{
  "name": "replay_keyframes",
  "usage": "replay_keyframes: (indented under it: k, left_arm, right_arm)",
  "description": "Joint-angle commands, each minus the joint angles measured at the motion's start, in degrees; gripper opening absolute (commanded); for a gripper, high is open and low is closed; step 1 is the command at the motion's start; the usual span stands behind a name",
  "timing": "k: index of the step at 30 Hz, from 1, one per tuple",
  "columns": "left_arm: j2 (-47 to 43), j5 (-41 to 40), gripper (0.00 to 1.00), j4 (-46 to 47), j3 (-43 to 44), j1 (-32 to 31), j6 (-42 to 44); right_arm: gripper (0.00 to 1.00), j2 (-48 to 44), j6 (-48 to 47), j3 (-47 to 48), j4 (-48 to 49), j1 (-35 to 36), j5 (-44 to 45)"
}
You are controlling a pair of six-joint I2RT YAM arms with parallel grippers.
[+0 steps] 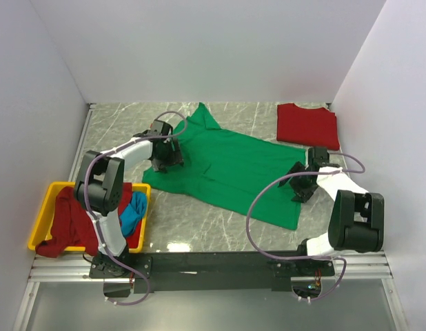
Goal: Fold and stack the t-shirts
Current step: Fold the tshirt
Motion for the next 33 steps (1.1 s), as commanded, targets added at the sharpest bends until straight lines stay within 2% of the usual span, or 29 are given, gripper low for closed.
replay_keyframes:
  k: [1, 9, 21, 26, 33]
  left_arm:
    - [-1.07, -4.79, 0.79, 0.02, -2.81, 0.25, -0.11]
    - [-2.73, -11.66, 0.79, -2.53, -3.08, 0.25, 1.03]
    - [-8.53, -7.54, 0.79, -4.55, -2.56, 0.07, 0.51]
    - [-8.02, -4.99, 0.79, -5.95, 4.9, -0.1, 0.77]
    - [-0.55, -1.48, 0.79, -6.57, 14.75, -0.72, 2.0]
  right_arm:
    - [0.77, 1.94, 0.08, -1.3, 1.09, 0.39, 0.87]
    - [0.77, 3.87, -0.18, 0.02, -2.43, 0.13, 5.17]
    - [0.77, 1.33, -1.49, 1.42, -7.52, 0.21, 9.04]
    - [0.77, -1.22, -2.2, 6.34, -9.55, 0.21, 9.13]
    - [0.77, -1.84, -2.03, 13.2, -11.66, 0.56, 6.59]
